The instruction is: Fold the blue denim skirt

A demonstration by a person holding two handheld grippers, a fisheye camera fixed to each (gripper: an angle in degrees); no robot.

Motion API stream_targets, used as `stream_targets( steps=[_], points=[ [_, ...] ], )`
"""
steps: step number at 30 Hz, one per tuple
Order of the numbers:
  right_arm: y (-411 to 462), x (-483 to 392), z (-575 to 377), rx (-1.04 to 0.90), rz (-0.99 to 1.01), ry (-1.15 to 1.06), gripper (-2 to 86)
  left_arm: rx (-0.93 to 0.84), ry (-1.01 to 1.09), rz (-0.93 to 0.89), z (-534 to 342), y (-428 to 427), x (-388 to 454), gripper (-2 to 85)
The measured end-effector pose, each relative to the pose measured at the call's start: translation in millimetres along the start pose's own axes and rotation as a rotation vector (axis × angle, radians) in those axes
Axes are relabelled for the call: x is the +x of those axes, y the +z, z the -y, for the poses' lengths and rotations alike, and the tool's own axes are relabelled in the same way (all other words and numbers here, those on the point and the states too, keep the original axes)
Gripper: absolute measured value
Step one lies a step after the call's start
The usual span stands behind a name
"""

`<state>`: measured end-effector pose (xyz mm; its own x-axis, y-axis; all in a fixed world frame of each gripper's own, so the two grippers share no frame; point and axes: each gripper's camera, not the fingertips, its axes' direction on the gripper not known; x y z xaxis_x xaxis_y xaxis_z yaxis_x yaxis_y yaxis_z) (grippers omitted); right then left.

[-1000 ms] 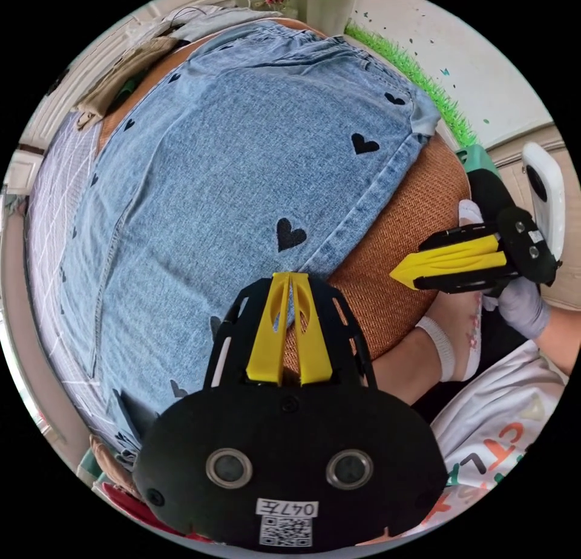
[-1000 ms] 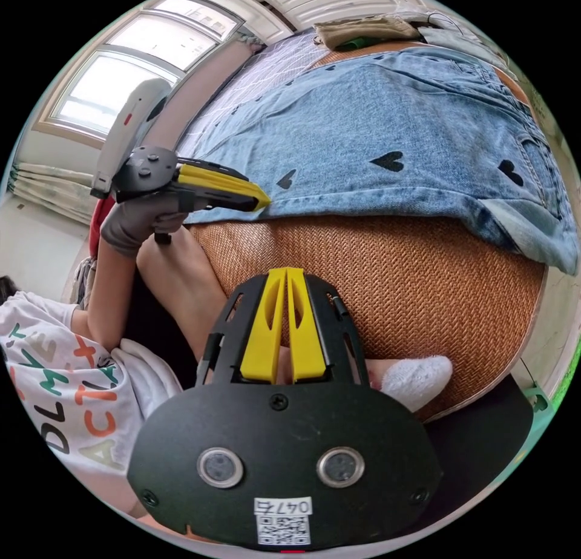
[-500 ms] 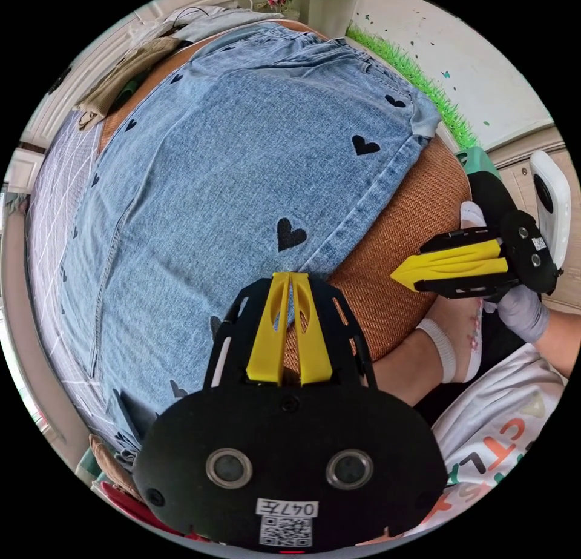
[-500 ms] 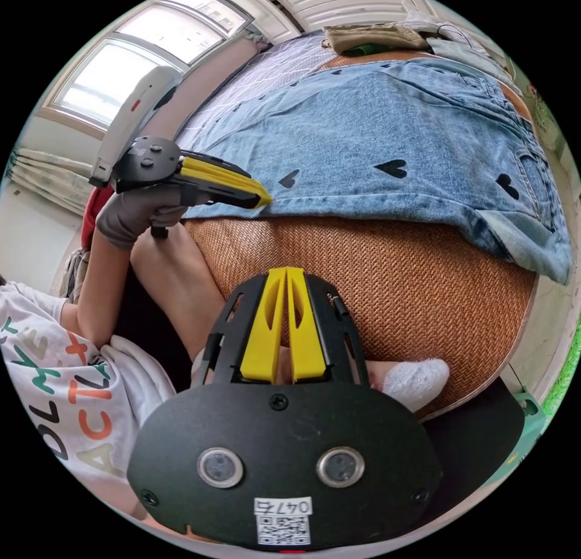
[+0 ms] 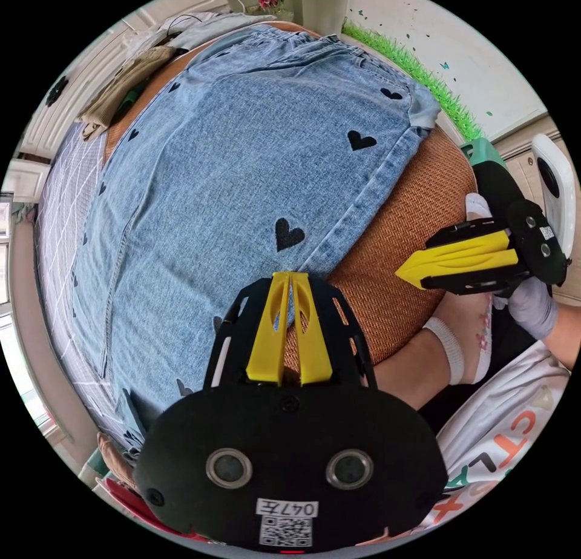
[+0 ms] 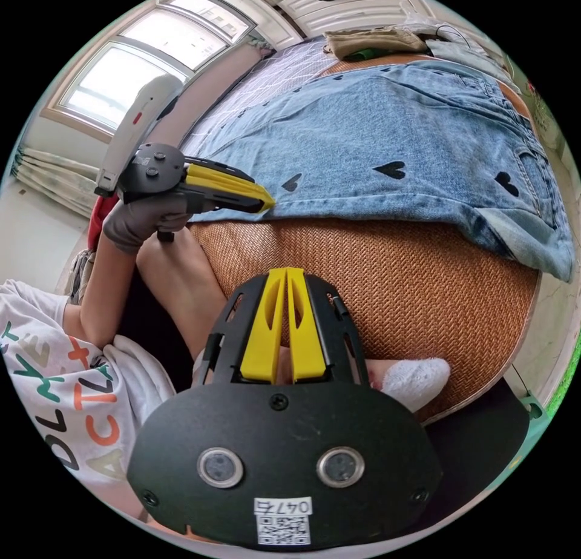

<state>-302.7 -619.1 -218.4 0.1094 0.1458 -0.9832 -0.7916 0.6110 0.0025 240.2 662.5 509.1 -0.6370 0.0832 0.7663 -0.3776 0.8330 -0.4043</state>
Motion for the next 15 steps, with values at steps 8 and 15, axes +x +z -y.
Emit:
stream_targets(
  steps=[8,15],
  points=[
    [-2,1,-4,0.013,0.011,-0.003,-1.2,0.01,-0.029,-0.05,-9,-2,-12,-1.0],
    [-2,2,-7,0.019,0.016,-0.004,-1.2,0.008,-0.02,-0.031,-16,-6,-5,-1.0]
  ],
)
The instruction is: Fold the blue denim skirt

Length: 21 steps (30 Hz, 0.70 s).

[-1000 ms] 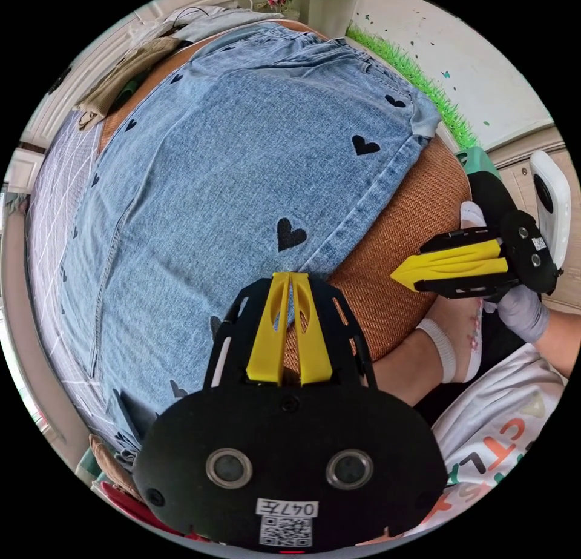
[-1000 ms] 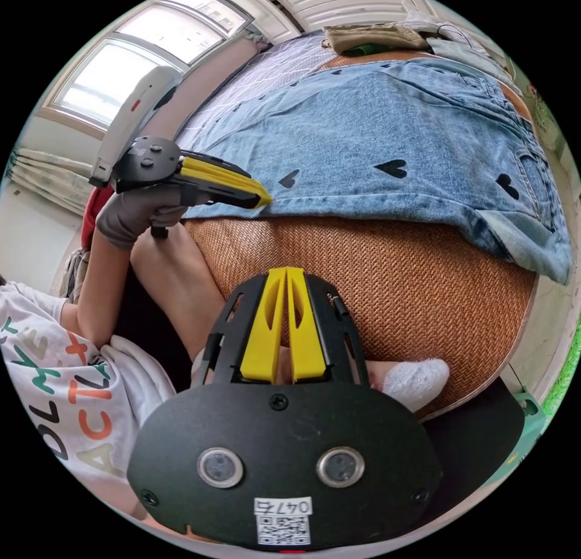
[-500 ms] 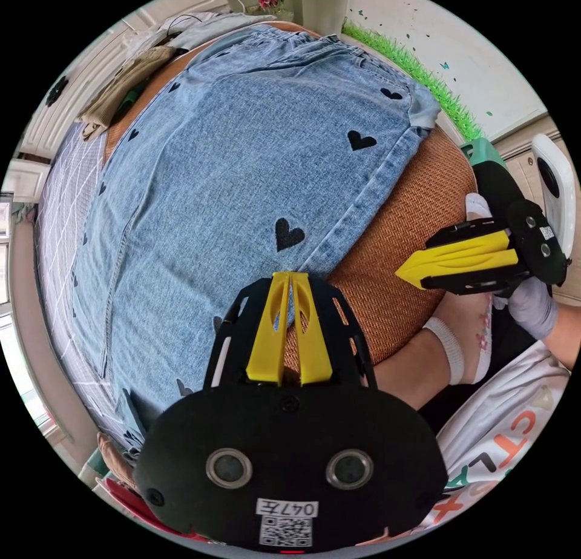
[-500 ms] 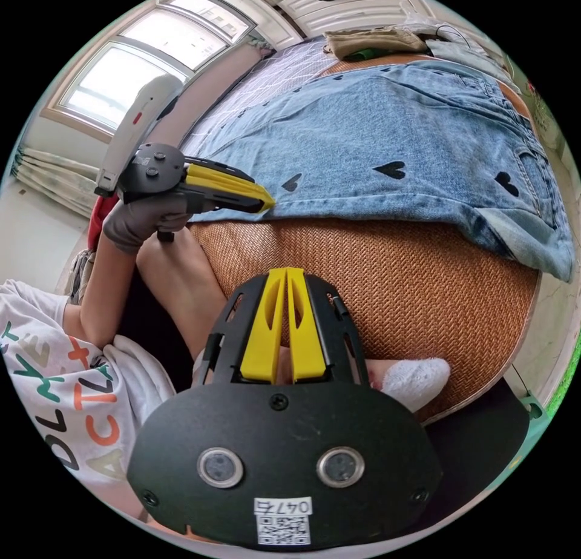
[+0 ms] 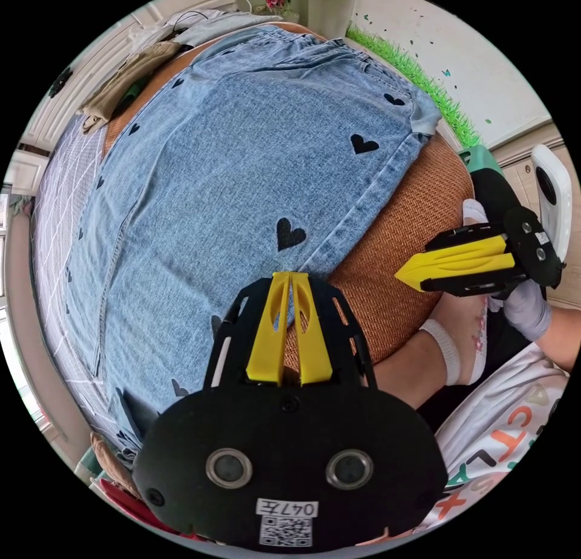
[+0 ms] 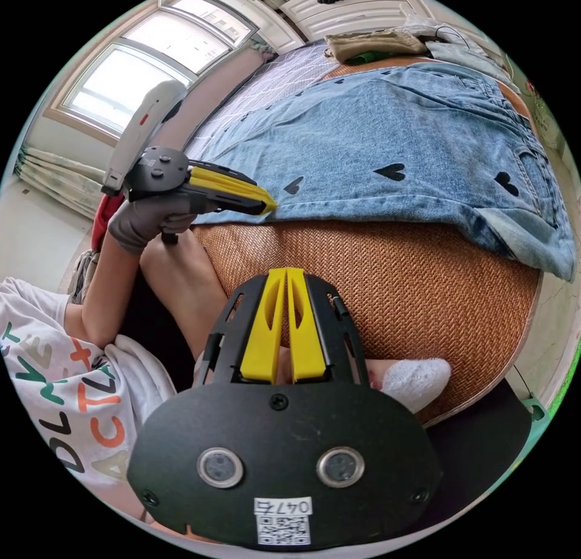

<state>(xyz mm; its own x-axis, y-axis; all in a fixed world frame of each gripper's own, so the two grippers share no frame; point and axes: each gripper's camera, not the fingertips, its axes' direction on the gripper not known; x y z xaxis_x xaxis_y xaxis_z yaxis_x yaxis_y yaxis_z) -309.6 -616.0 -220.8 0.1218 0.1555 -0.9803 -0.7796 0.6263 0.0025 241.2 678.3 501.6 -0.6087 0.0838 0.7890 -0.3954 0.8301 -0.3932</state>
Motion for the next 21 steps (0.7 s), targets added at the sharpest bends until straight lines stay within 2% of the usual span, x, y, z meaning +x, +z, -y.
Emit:
stream_targets(
  steps=[21],
  points=[
    [0,1,-5,0.003,0.003,0.001,-1.2,0.004,-0.005,-0.004,-21,-9,15,-1.0]
  ],
)
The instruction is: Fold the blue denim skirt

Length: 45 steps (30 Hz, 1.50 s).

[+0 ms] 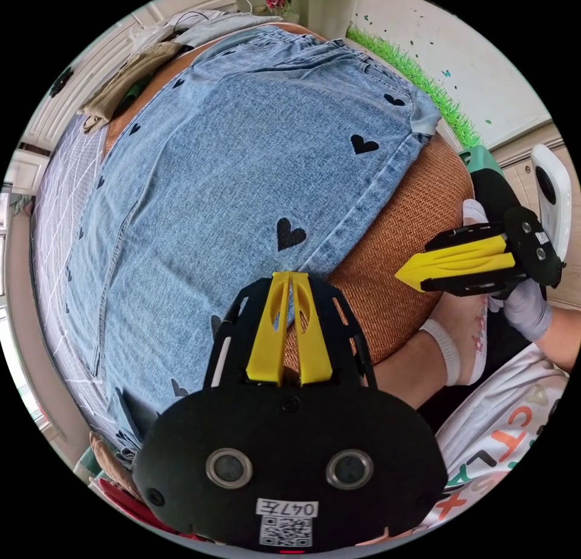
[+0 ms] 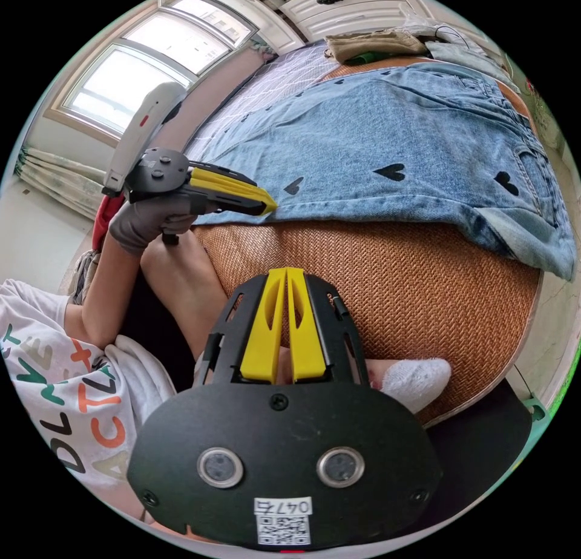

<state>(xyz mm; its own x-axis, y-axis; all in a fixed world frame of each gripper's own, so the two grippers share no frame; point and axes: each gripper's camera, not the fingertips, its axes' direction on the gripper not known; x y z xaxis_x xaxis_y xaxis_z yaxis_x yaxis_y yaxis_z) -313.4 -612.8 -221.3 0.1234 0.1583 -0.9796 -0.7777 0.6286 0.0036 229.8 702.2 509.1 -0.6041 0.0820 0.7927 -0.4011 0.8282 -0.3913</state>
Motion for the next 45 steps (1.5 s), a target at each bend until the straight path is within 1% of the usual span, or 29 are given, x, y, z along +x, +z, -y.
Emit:
stream_targets(
  steps=[24,45],
  points=[
    [1,0,0,0.005,0.004,-0.002,-1.2,0.001,0.002,0.005,-11,1,28,-1.0],
    [4,3,5,0.007,0.005,-0.003,-1.2,0.002,0.006,0.011,4,20,43,-1.0]
  ],
)
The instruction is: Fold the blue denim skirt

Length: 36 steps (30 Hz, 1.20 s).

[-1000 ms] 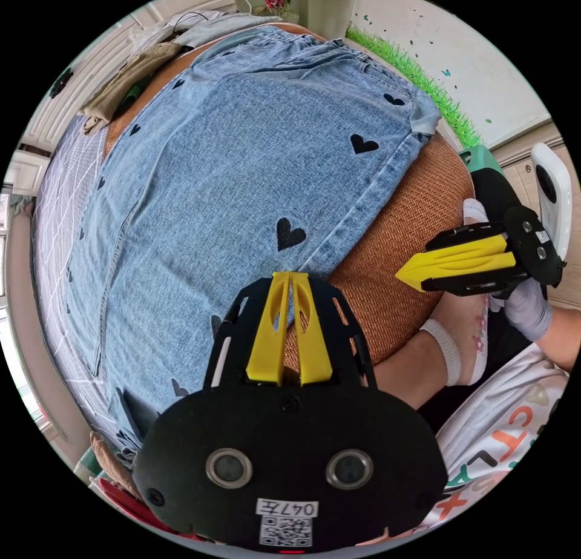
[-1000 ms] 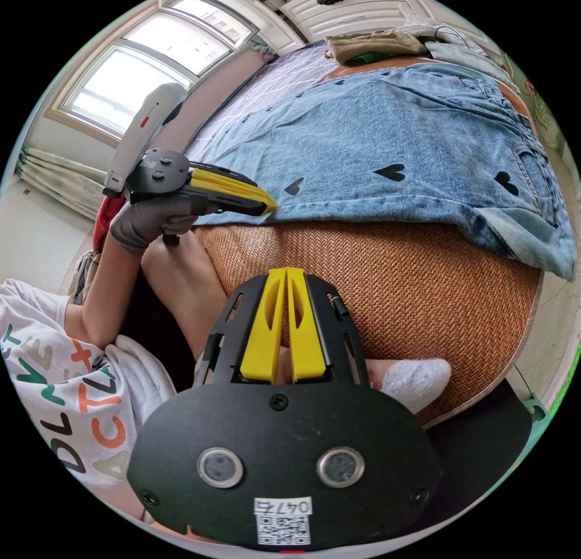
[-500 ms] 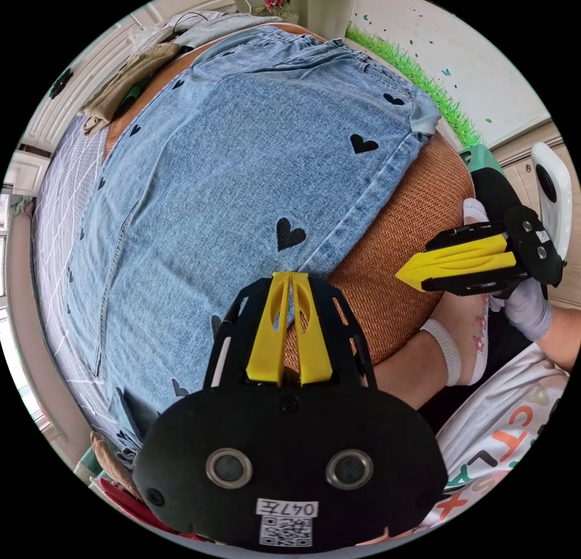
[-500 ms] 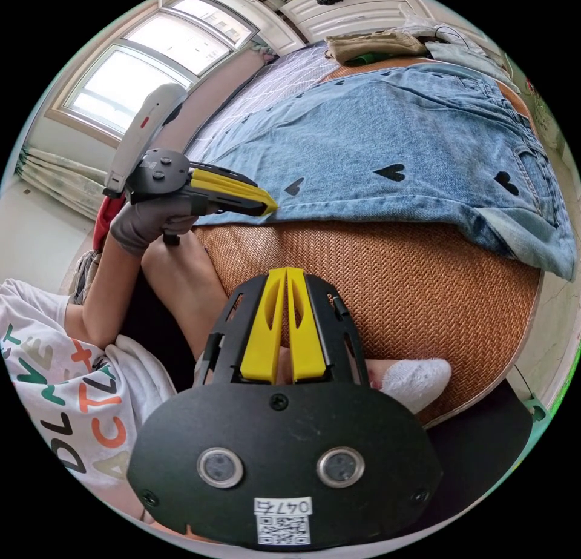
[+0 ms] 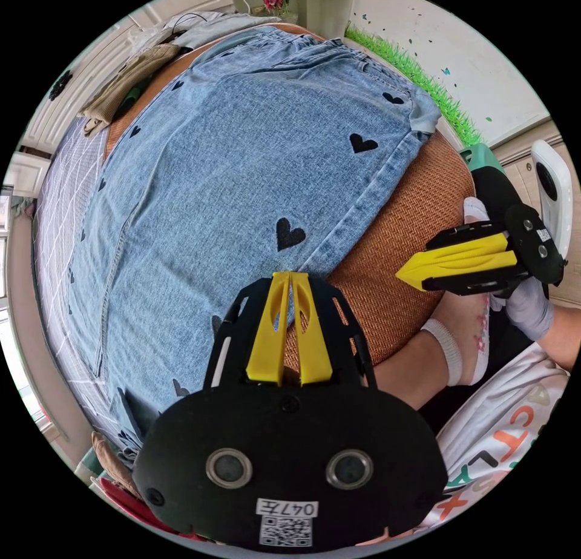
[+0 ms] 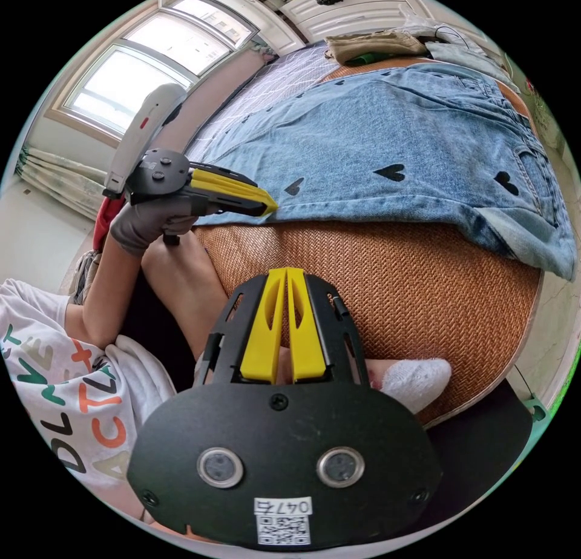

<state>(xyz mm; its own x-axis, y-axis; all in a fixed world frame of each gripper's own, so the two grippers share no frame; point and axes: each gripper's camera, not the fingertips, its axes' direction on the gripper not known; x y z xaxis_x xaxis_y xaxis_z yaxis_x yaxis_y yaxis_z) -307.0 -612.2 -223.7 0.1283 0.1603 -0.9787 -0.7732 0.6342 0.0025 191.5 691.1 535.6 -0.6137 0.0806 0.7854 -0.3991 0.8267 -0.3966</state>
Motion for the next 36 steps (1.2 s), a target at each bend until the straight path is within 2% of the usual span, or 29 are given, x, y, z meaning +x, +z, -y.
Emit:
stream_targets(
  steps=[20,36],
  points=[
    [6,9,3,0.002,0.0,-0.001,-1.2,0.004,-0.001,-0.003,43,35,-19,-1.0],
    [14,23,0,0.004,0.0,-0.002,-1.2,0.009,-0.006,-0.005,96,66,-75,-1.0]
  ],
)
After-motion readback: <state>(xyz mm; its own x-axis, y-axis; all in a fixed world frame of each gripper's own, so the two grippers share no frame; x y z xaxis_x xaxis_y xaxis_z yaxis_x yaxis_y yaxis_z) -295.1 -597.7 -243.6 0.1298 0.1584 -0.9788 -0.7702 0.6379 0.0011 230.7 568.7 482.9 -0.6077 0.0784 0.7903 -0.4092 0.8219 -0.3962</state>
